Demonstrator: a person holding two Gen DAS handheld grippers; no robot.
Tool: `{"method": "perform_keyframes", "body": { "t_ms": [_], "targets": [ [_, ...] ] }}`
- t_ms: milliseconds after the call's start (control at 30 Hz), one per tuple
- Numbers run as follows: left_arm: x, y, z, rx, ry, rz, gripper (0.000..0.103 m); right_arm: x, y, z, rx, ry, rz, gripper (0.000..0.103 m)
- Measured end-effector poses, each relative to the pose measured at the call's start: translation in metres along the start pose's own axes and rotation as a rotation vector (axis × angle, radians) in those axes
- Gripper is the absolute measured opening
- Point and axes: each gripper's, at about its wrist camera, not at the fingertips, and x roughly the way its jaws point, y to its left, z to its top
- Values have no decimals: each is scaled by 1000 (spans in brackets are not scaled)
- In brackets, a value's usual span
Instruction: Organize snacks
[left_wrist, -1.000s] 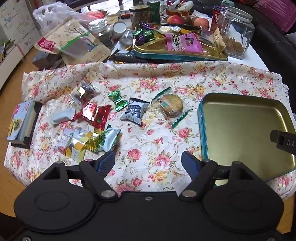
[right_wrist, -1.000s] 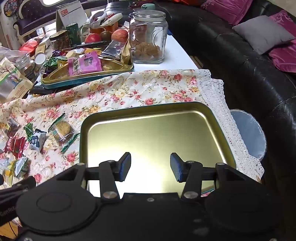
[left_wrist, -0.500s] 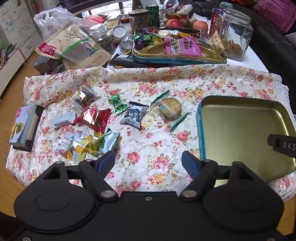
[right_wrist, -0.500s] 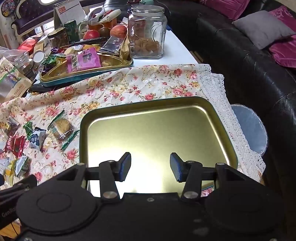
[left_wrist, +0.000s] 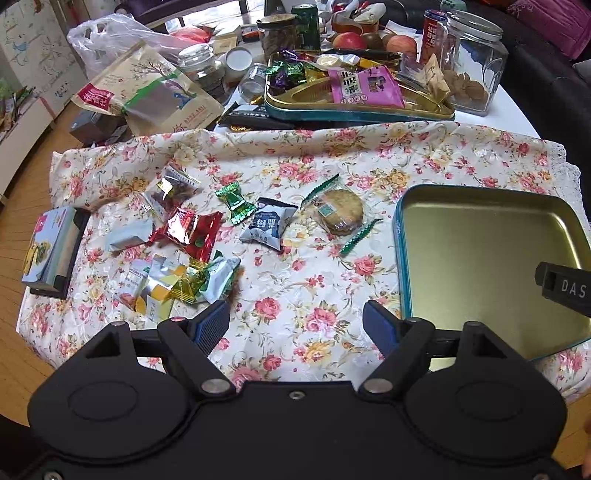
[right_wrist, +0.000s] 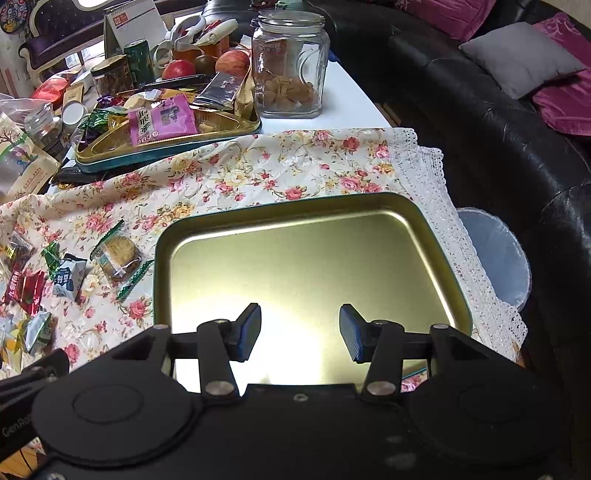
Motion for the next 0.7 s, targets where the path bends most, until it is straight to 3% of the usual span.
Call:
{"method": "perform_keyframes", "body": {
  "t_ms": [200, 700],
  "targets": [
    [0, -1, -1, 7, -1, 5, 80, -2, 0, 2, 0, -26, -18, 49],
    [3, 0, -1, 12, 25, -10, 80, 3, 1, 1, 8, 12, 1, 49]
  ]
}}
